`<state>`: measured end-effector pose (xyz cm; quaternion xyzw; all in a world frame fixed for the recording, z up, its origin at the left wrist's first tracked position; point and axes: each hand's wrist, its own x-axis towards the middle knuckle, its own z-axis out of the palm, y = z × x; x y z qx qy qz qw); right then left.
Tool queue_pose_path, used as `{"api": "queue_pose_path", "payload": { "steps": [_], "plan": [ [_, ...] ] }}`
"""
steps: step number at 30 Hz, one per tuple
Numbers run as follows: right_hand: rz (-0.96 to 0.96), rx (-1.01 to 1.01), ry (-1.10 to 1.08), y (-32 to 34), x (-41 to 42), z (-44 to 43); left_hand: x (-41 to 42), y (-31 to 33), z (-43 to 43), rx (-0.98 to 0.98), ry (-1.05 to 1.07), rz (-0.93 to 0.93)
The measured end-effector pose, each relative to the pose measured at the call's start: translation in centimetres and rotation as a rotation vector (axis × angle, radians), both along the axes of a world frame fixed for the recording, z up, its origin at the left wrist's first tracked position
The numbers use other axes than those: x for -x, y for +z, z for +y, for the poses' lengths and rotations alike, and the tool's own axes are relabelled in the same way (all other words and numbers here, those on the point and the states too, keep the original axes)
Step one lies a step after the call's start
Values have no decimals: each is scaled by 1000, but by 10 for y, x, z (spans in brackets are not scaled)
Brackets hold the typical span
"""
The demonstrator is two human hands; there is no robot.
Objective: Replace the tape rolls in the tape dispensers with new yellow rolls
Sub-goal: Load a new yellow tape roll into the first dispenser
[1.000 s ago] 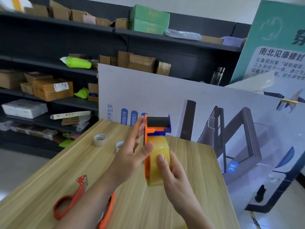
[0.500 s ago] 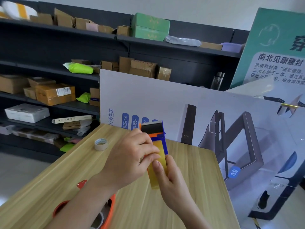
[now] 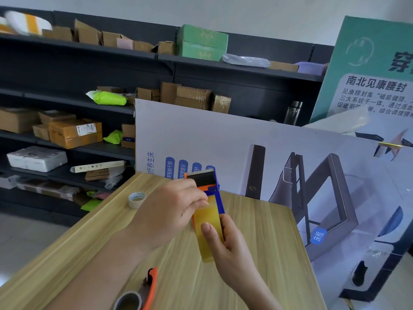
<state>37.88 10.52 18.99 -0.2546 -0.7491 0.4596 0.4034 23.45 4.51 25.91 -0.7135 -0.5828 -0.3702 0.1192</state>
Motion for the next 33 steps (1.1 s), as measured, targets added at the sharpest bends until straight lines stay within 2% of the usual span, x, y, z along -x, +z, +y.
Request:
{"api": "queue_pose_path", "payload": {
  "steps": [4, 8, 16, 20, 25, 30, 33],
  "plan": [
    [21, 19, 1, 1, -1, -1, 5, -3, -3, 43, -75, -134],
    [31, 26, -3, 0, 0, -2, 3, -6, -6, 84, -101, -177],
    [-25, -9, 5, -4, 1, -5, -1, -7, -7, 101, 21, -101],
    [-56, -22, -9, -6, 1, -6, 1, -6, -9, 46, 80, -96],
    [-60, 56, -25, -13, 0, -8, 8, 7, -11, -135, 181, -60],
    [-42, 57, -52, -13, 2, -7, 8, 7, -11, 95, 129, 6],
    [-35, 35, -39, -10, 4, -8, 4, -3, -9, 144, 147, 8]
  ]
}}
